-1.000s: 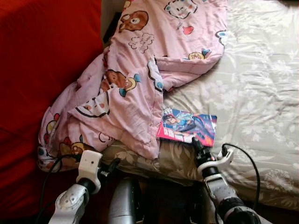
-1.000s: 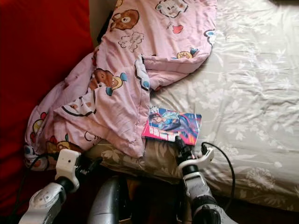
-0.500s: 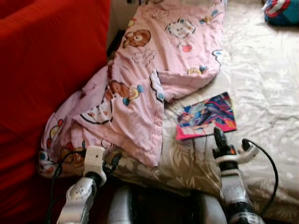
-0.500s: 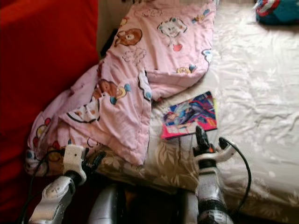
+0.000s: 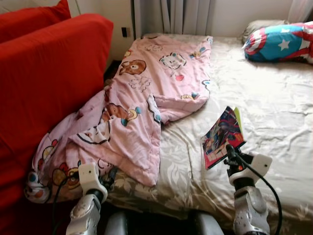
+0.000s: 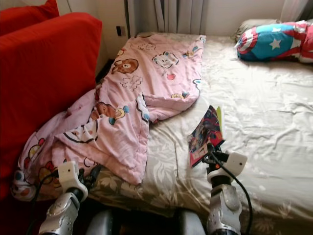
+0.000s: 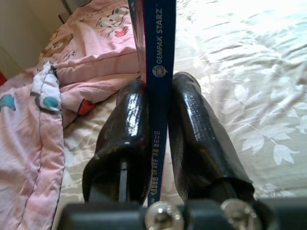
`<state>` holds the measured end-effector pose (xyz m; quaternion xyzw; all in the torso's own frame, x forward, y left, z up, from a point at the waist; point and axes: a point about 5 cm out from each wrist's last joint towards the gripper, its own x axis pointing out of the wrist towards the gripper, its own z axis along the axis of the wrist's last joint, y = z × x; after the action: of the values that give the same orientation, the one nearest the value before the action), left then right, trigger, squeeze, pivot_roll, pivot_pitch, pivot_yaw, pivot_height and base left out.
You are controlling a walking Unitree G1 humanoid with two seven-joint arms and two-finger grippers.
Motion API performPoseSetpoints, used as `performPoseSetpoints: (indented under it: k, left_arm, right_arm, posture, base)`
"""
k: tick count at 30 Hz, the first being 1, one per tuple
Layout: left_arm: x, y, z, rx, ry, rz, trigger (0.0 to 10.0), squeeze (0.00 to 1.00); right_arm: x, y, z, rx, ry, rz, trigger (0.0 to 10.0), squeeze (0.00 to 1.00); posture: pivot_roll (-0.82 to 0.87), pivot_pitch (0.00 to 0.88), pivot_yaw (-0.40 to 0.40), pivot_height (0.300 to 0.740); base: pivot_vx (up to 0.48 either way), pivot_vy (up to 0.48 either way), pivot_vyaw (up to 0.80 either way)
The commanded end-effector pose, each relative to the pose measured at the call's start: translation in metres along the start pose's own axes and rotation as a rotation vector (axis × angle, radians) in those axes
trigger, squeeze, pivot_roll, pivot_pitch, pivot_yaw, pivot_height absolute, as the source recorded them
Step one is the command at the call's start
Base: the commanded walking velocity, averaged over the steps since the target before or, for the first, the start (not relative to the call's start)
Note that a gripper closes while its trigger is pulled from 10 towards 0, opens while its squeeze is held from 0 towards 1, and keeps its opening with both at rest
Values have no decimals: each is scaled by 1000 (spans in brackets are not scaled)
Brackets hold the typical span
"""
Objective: Clean up the room
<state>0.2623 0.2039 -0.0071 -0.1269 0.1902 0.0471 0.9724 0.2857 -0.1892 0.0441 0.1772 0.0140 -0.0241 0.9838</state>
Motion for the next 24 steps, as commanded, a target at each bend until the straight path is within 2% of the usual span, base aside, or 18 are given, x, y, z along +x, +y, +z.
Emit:
performPoseSetpoints:
  k: [1, 3, 5, 7, 10, 14, 17, 19, 24]
  left_arm:
    - [-3, 4, -11, -1, 45, 22, 10000, 0]
    - [-3, 4, -15, 0, 60, 25, 10000, 0]
    - [-6, 4, -28, 7, 113, 35, 10000, 0]
    - [-9, 4, -36, 1, 147, 47, 10000, 0]
    - [-15, 1, -55, 33, 248, 41, 10000, 0]
    - [-22, 1, -69, 59, 325, 38, 10000, 0]
    - [-25, 2, -74, 84, 362, 39, 10000, 0]
    - [-33, 5, -86, 98, 431, 47, 10000, 0]
    - [-40, 10, -94, 112, 463, 61, 10000, 0]
  right_arm:
    - [5, 8, 8, -27, -40, 19, 10000, 0]
    - [5, 8, 6, -24, -34, 13, 10000, 0]
    - [2, 11, 0, -37, -11, 18, 10000, 0]
    - [0, 9, -3, -32, -3, 8, 10000, 0]
    - [-3, 3, -7, -28, 20, -21, 10000, 0]
    - [-5, 1, -8, -29, 24, -27, 10000, 0]
    - [-4, 1, -8, -30, 25, -28, 10000, 0]
    - [-1, 3, -7, -44, 30, -18, 10000, 0]
    - [2, 5, -6, -48, 26, -20, 10000, 0]
  posture:
    - [-14, 0, -38, 625]
    - [-14, 0, -46, 635]
    - [-15, 0, -50, 650]
    - [-21, 0, -53, 660]
    - [-20, 0, -58, 690]
    - [-23, 0, -63, 715]
    - [-19, 0, -67, 720]
    - [-13, 0, -80, 730]
    - [-15, 0, -81, 730]
  base:
    - [0, 0, 0]
    - [0, 0, 0]
    - [0, 0, 0]
    - [0, 0, 0]
    - [0, 0, 0]
    - [0, 0, 0]
    - [0, 0, 0]
    - [0, 0, 0]
    - [0, 0, 0]
